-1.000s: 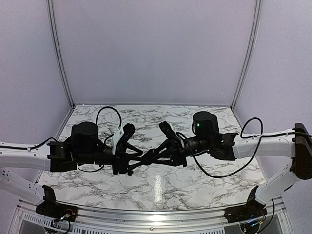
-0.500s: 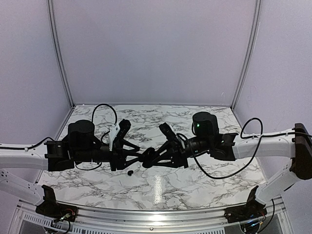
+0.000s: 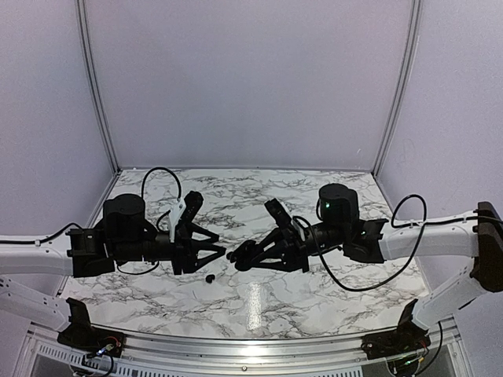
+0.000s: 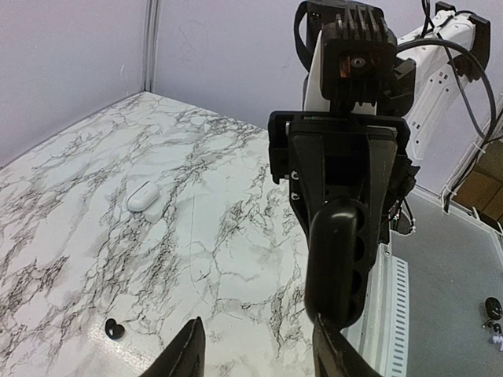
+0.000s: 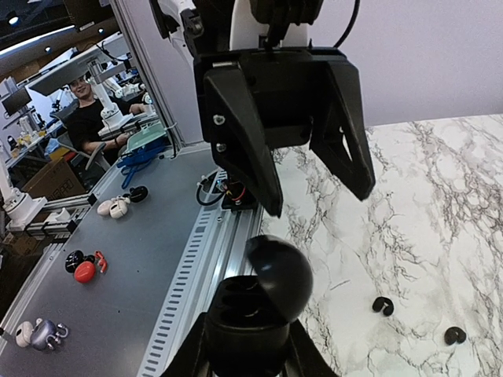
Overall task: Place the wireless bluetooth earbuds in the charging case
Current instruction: Pick up the right earbud from the center of the board.
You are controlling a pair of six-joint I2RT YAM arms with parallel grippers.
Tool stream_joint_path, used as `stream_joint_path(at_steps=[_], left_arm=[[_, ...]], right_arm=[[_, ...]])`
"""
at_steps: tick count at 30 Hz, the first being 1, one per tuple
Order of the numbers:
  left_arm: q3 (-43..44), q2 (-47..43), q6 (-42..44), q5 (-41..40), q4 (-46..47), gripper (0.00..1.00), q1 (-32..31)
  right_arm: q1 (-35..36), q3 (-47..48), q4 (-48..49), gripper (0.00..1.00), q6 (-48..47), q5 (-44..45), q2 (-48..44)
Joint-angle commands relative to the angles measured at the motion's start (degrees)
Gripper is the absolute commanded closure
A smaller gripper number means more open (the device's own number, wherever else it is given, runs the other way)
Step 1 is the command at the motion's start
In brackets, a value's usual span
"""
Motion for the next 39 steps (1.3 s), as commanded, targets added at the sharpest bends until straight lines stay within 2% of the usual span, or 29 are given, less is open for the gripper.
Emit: stream_joint_path(at_steps=[1, 6, 12, 16, 29, 39], left_arm=[[-1.31, -2.92, -1.43, 0.43, 0.55, 0.52, 1.64], [-3.10, -4.00, -2.73, -2.08, 0.55, 0.52, 2.56], [-6.08, -1.89, -5.58, -8.46, -0.67, 0.53, 4.77], [-6.32, 1.99, -9.13, -11.04, -3.40, 0.59, 6.11], [-6.76, 5.97, -15.06, -14.70, -5.45, 0.63, 8.35], [-9.10, 3.20, -13.23, -10.47, -3.58, 0.63, 8.47]], right_arm=[[-2.61, -2.23, 7.42, 1.00, 3.97, -1.45, -2.89], [-5.24, -5.85, 13.73, 1.00, 7.18, 0.29, -5.78], [-6.72, -7.78, 15.00, 1.00, 7.52, 1.40, -8.61], [-7.02, -8.05, 14.76, 1.00, 7.32, 1.13, -9.13], [-7.01, -10.86, 18.27, 1.00, 6.73, -0.79, -10.16], [-4.10, -10.13, 10.50, 1.00, -8.26, -0.51, -16.36]])
